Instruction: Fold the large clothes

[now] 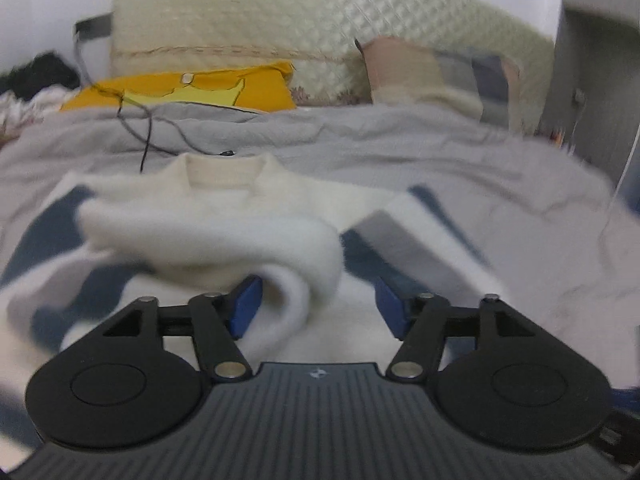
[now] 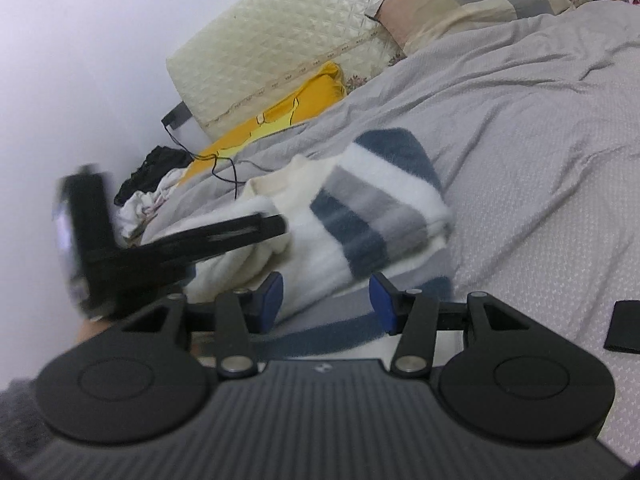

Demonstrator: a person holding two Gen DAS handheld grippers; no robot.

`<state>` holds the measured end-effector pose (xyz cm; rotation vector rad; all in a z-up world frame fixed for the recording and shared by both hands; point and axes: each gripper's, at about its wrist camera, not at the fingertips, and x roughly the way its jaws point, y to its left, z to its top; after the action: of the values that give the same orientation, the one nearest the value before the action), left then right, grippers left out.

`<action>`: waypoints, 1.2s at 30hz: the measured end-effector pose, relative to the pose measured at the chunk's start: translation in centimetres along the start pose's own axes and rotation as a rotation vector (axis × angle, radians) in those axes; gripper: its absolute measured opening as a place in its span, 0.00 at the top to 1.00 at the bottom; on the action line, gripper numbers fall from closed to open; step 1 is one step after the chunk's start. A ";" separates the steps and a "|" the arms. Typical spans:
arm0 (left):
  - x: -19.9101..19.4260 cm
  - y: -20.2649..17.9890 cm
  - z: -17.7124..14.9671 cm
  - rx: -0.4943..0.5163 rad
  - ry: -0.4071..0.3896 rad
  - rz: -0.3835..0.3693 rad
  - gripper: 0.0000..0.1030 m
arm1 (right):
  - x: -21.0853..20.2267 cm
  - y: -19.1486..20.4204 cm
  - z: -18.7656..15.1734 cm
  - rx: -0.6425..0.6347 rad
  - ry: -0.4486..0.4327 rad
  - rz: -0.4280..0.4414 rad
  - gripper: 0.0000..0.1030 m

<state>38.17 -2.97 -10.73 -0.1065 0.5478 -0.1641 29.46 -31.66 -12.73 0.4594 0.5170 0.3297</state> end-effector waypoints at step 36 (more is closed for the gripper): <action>-9.0 15.0 -7.1 -0.259 0.041 0.100 0.26 | 13.4 10.3 -1.2 -0.573 -0.085 -0.130 0.28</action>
<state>28.79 13.03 -14.33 -0.3274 0.6124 0.0032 37.93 -17.03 -13.81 -0.1148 0.3461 0.3154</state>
